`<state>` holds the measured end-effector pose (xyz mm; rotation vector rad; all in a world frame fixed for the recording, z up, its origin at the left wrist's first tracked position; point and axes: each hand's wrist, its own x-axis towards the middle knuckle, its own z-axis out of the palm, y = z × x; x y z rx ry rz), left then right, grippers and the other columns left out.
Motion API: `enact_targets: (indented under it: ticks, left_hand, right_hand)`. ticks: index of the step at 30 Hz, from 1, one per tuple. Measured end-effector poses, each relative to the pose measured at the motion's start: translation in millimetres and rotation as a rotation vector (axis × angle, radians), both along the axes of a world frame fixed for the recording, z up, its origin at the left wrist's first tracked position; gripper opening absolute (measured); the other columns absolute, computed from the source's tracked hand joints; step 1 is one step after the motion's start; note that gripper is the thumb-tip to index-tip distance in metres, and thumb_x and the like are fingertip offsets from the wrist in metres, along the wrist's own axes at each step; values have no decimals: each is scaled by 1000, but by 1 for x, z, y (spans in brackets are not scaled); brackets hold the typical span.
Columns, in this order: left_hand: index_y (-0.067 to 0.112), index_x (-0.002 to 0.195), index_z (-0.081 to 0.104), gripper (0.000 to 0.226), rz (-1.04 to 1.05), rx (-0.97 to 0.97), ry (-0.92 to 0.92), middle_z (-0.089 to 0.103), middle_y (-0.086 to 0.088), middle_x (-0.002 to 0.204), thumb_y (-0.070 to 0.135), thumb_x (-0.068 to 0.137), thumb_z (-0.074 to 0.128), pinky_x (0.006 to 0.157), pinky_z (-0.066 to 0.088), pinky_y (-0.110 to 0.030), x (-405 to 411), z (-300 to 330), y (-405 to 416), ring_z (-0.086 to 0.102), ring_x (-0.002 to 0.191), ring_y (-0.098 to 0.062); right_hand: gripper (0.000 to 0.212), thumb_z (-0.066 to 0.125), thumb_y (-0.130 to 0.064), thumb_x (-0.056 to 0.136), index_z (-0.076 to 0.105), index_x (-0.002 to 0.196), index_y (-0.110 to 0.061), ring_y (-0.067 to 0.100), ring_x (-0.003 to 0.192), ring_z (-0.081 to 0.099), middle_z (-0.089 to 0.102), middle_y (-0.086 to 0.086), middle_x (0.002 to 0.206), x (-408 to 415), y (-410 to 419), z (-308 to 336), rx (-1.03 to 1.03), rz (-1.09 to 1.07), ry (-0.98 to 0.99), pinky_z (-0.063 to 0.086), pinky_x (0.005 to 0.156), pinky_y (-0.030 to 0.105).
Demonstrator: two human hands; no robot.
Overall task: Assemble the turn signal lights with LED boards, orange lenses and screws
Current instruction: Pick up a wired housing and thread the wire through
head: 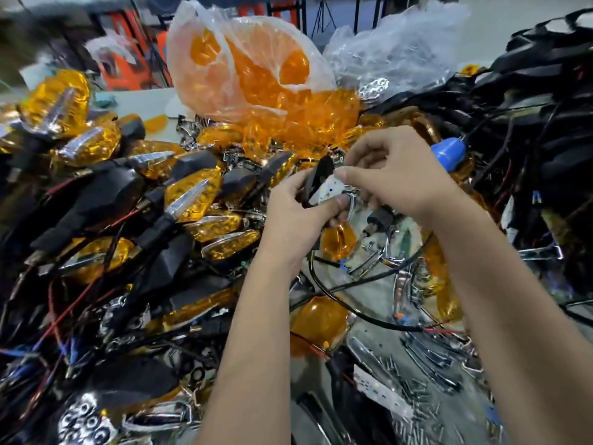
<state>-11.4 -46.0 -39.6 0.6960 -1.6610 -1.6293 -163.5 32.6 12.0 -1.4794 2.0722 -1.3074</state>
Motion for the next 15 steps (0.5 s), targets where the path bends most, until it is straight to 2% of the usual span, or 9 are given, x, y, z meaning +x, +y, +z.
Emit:
enact_targets:
  ticks: [2,3,5,7,9,11,12,14,15]
  left_hand:
    - [18,103,73,9,-18,-36,-49,72,-1,83,20,95,75,65,52,-29,0,1,0,65,71,-14]
    - [22,101,75,11,-32,-30,-72,72,-1,87,31,98,70,69,52,-33,0,2,1,64,75,-16]
    - [25,102,76,31,-53,99,-77,72,-3,94,48,102,55,68,52,-35,-1,5,4,63,80,-22]
    - [16,113,72,47,-35,220,-71,74,-12,101,52,106,43,64,53,-34,-2,6,5,65,84,-28]
    - [2,123,64,59,35,201,-169,72,-21,117,54,108,39,80,56,-45,-5,2,5,69,104,-33]
    - [-6,119,61,65,55,128,-251,70,-23,117,54,108,37,92,52,-53,-6,-2,5,66,116,-33]
    - [-7,114,61,66,48,105,-263,69,-24,110,54,108,36,91,51,-53,-6,-2,6,66,107,-33]
    - [-7,108,62,66,20,106,-236,63,-18,95,53,109,36,76,44,-50,-6,1,7,54,82,-31]
    - [-8,107,62,65,16,111,-216,61,-17,91,51,110,36,70,41,-46,-6,1,7,51,77,-30]
  right_hand:
    - [12,85,-17,87,74,85,-12,16,50,66,70,7,65,-4,3,0,30,70,-60,54,47,27]
    - [11,85,-15,86,74,85,-10,17,49,66,71,8,64,-6,4,-1,37,92,-75,54,47,27]
    - [12,85,-14,86,74,84,-9,18,46,65,71,9,62,-10,7,-1,49,118,-115,54,47,26]
    - [11,84,-13,86,75,83,-9,18,45,64,70,8,60,-12,8,-2,66,139,-162,53,46,24]
    - [10,83,-11,87,75,83,-8,21,49,64,69,6,59,-12,8,-3,79,164,-193,53,47,25]
    - [8,82,-9,88,76,82,-8,27,56,65,70,8,62,-10,7,-5,80,187,-252,54,49,28]
    - [9,81,-8,88,76,82,-8,27,57,65,70,9,63,-9,7,-6,76,191,-273,54,49,28]
    - [9,80,-10,90,75,82,-10,23,52,62,69,8,62,-8,6,-8,69,180,-257,51,46,27]
    - [9,79,-11,91,75,83,-10,19,48,57,67,7,62,-8,6,-8,62,170,-242,49,44,26]
